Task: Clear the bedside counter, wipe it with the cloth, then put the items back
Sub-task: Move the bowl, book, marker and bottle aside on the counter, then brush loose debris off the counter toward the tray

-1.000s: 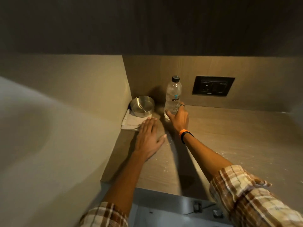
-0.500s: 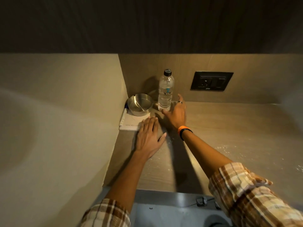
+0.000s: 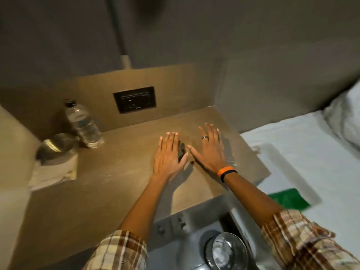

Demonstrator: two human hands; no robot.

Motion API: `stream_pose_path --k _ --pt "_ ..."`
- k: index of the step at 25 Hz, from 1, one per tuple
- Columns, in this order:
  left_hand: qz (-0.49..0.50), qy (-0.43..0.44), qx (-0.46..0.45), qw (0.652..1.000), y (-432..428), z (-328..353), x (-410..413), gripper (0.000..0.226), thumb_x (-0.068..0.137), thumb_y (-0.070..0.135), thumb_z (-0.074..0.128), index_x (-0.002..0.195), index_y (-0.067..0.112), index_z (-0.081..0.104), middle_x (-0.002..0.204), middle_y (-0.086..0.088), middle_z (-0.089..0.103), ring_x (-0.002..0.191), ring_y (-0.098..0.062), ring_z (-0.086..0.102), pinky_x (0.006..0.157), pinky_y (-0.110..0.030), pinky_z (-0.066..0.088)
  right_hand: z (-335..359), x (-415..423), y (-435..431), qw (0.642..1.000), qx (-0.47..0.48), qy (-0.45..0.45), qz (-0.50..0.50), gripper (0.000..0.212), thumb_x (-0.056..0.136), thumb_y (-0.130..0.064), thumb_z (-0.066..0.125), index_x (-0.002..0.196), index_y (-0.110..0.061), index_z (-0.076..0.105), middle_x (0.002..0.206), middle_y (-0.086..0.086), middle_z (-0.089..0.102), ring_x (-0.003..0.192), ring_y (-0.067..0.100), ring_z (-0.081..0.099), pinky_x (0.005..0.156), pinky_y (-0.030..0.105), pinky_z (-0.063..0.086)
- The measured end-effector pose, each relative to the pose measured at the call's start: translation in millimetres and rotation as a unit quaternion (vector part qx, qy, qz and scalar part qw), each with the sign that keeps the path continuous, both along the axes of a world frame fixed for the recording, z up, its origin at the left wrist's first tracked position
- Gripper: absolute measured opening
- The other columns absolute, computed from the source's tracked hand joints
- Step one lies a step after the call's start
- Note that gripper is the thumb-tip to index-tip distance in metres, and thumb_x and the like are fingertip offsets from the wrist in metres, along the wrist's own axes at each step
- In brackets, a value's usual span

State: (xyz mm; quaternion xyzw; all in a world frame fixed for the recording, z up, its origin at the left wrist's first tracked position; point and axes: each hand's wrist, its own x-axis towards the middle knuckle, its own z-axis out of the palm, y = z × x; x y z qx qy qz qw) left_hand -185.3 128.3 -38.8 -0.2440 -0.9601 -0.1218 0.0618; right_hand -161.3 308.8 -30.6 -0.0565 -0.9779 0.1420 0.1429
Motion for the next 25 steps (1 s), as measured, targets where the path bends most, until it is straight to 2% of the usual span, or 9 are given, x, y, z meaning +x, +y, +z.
stream_pose_path --k 5,7,10,15,17,20,22,25 --pt "-0.049 -0.018 -0.007 0.999 149.4 -10.1 8.0 0.084 0.102 0.066 0.021 0.16 0.008 0.003 0.169 -0.012 0.008 0.157 -0.025 0.0 0.127 -0.045 -0.003 -7.9 27.3 159.0 0.996 -0.027 -0.008 -0.087 0.085 0.094 -0.068 0.043 0.155 -0.01 0.032 0.166 0.016 0.023 0.157 0.032 0.014 0.13 0.047 0.006" --pt "-0.031 -0.018 -0.004 0.999 184.3 -17.0 2.5 0.084 0.1 0.067 0.022 0.159 0.009 0.007 0.169 -0.012 0.011 0.157 -0.027 0.003 0.127 -0.046 -0.001 -18.3 28.5 210.1 0.992 -0.06 -0.007 -0.114 0.08 0.095 -0.063 0.046 0.153 -0.009 0.035 0.162 0.017 0.032 0.153 0.033 0.025 0.128 0.047 0.018" --pt "-0.005 -0.034 -0.02 0.999 206.5 -24.7 -12.7 0.088 0.097 0.069 0.028 0.16 0.01 0.012 0.168 -0.011 0.014 0.156 -0.028 0.004 0.127 -0.049 0.0 -43.9 28.7 255.4 0.979 -0.136 -0.006 -0.151 0.065 0.1 -0.048 0.052 0.15 -0.009 0.041 0.154 0.014 0.043 0.145 0.03 0.038 0.116 0.045 0.041" --pt "0.008 -0.049 -0.05 0.998 218.3 -42.0 -27.7 0.092 0.094 0.075 0.024 0.16 0.011 0.01 0.169 -0.007 0.01 0.157 -0.026 0.002 0.127 -0.049 -0.001 -118.9 21.9 290.9 0.958 -0.188 -0.112 -0.184 0.062 0.103 -0.029 0.055 0.155 -0.006 0.03 0.158 0.015 0.038 0.145 0.032 0.037 0.113 0.045 0.044" --pt "0.017 -0.048 -0.048 0.998 217.8 -45.8 -26.7 0.094 0.092 0.077 0.02 0.16 0.012 0.013 0.169 -0.006 0.01 0.157 -0.024 0.003 0.127 -0.049 0.001 -146.7 14.4 295.4 0.946 -0.225 -0.129 -0.195 0.06 0.104 -0.023 0.053 0.156 -0.004 0.027 0.156 0.017 0.042 0.142 0.035 0.041 0.112 0.048 0.045" --pt "0.029 -0.036 -0.051 0.998 219.5 -48.2 -28.3 0.099 0.087 0.079 0.014 0.16 0.014 0.015 0.169 -0.005 0.01 0.157 -0.022 0.005 0.127 -0.048 0.004 -173.9 2.0 296.8 0.922 -0.296 -0.075 -0.24 0.043 0.107 -0.015 0.044 0.149 -0.007 0.039 0.124 0.024 0.067 0.116 0.042 0.062 0.095 0.049 0.052" --pt "0.031 -0.042 -0.054 0.997 219.1 -48.3 -29.2 0.098 0.088 0.079 0.015 0.16 0.014 0.014 0.17 -0.004 0.01 0.157 -0.022 0.005 0.127 -0.047 0.004 -176.2 -0.4 293.6 0.923 -0.297 -0.044 -0.242 0.034 0.107 -0.015 0.042 0.139 -0.007 0.05 0.11 0.023 0.072 0.106 0.041 0.066 0.088 0.045 0.053" --pt "0.03 -0.05 -0.064 0.996 220.0 -40.4 -22.7 0.091 0.095 0.075 0.022 0.16 0.013 0.015 0.169 -0.006 0.012 0.156 -0.024 0.006 0.127 -0.047 0.005 -146.3 2.6 291.0 0.932 -0.287 0.004 -0.222 0.031 0.109 -0.021 0.04 0.131 -0.005 0.056 0.102 0.021 0.073 0.098 0.038 0.069 0.085 0.043 0.055"
